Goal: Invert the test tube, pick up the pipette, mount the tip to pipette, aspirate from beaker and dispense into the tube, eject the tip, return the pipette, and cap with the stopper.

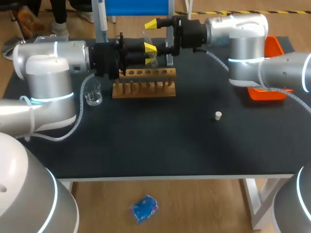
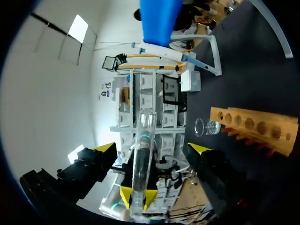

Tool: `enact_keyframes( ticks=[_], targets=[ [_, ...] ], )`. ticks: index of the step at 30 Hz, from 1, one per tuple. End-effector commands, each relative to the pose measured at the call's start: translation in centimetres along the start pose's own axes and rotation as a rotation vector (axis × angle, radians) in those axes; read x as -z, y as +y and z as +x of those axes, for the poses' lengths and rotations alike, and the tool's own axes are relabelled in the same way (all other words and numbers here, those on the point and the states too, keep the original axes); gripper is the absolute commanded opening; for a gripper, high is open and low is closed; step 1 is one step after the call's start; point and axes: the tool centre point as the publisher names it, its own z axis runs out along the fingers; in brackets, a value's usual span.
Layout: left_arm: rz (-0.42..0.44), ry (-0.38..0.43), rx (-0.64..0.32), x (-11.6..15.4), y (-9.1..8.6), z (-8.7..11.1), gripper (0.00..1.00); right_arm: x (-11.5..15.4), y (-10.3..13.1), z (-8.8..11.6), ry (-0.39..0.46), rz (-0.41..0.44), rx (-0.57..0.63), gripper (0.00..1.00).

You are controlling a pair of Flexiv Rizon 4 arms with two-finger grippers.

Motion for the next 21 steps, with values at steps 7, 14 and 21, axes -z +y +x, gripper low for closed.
enact_keyframes(
  ticks=[7, 14, 21],
  targets=[
    [-0.037, 0.021, 0.102, 1.4, -0.2, -0.5, 0.00, 2.3, -0.7, -0.1, -0.150, -0.065, 0.336, 1.00],
    [-0.074, 0.107, 0.043, 1.5, -0.3, -0.6, 0.00, 2.3, -0.7, -0.1, -0.150, -0.065, 0.336, 1.00],
    [-0.074, 0.107, 0.043, 1.5, -0.3, -0.6, 0.00, 2.3, -0.7, -0.1, -0.150, -0.065, 0.336, 1.00]
  ],
)
